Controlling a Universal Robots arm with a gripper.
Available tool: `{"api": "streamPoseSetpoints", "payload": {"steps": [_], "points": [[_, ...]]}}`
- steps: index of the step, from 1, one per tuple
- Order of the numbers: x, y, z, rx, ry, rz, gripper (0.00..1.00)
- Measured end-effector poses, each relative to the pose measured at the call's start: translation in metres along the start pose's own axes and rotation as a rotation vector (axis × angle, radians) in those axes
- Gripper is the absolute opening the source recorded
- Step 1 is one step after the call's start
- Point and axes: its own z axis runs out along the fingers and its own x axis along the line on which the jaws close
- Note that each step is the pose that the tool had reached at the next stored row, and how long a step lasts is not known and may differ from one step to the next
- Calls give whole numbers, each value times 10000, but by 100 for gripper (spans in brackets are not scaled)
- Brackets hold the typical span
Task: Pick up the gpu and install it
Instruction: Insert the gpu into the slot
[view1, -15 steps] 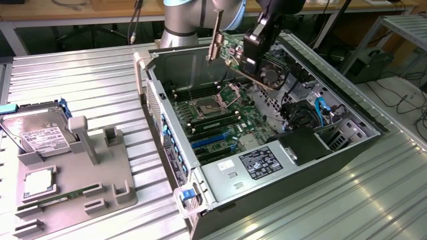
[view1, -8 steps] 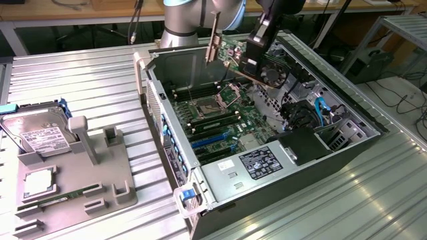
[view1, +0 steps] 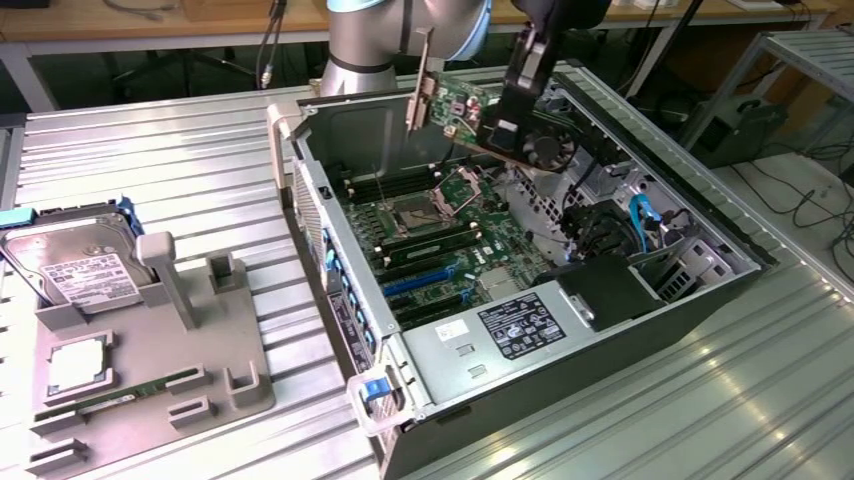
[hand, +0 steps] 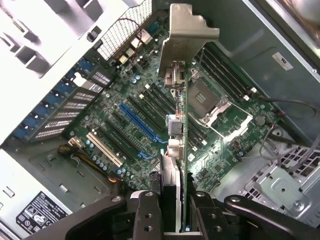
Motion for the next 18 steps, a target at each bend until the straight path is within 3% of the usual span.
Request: {"api": "streamPoseSetpoints", "payload": {"steps": [2, 18], "points": [[0, 0, 1, -11, 12, -518, 27], [0, 0, 7, -60, 70, -2943, 27]]}}
